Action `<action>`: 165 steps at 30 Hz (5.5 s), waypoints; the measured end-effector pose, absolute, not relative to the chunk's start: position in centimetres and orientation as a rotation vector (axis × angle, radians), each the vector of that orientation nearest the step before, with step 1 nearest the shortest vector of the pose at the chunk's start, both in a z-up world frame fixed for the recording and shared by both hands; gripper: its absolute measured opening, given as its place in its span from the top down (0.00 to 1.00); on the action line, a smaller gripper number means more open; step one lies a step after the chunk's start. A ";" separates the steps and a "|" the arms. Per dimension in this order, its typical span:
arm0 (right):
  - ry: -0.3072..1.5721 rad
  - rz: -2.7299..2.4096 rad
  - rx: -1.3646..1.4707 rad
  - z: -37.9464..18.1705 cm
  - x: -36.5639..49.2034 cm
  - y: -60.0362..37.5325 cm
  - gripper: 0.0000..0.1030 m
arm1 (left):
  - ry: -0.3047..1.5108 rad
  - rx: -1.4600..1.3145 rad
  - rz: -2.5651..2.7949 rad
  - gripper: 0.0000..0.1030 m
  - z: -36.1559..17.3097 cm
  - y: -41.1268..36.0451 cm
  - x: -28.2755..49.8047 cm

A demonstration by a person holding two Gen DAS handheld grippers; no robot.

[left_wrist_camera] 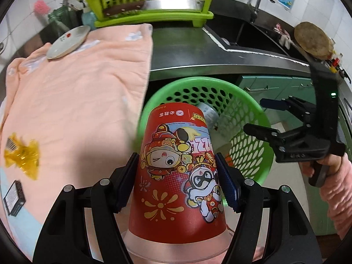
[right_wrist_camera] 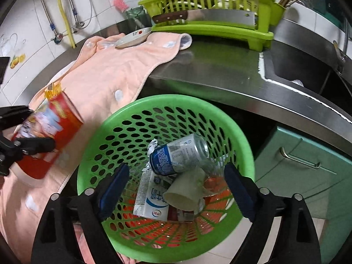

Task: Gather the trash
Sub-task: 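Drop the clear cup into the green basket with the right gripper while the left drops the red cup, then move both grippers back over the yellow wrapper and black box on the towel, then grasp the yellow snack wrapper with the right gripper and lift it, then grasp the black-and-white box with the left gripper while the right holds the wrapper, then carry the box toward the basket with the left gripper while the right drops the wrapper in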

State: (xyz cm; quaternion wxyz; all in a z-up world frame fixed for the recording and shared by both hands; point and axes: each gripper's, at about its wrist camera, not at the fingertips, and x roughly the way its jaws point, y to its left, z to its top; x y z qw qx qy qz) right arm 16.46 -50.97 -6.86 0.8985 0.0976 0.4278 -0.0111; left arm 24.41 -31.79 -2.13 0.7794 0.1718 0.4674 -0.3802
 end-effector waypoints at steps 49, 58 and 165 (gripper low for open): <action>0.848 0.268 0.014 -3.2 25.5 -35.3 0.10 | 0.978 0.227 -0.511 0.12 -1.7 -13.5 27.5; 0.852 0.382 -0.040 -3.0 29.8 -28.7 0.10 | 0.982 0.188 -0.411 0.12 -1.5 -7.5 29.2; 0.932 0.498 -0.006 -4.9 37.4 -21.7 0.59 | 1.001 0.410 -0.611 0.51 -5.3 -2.3 38.4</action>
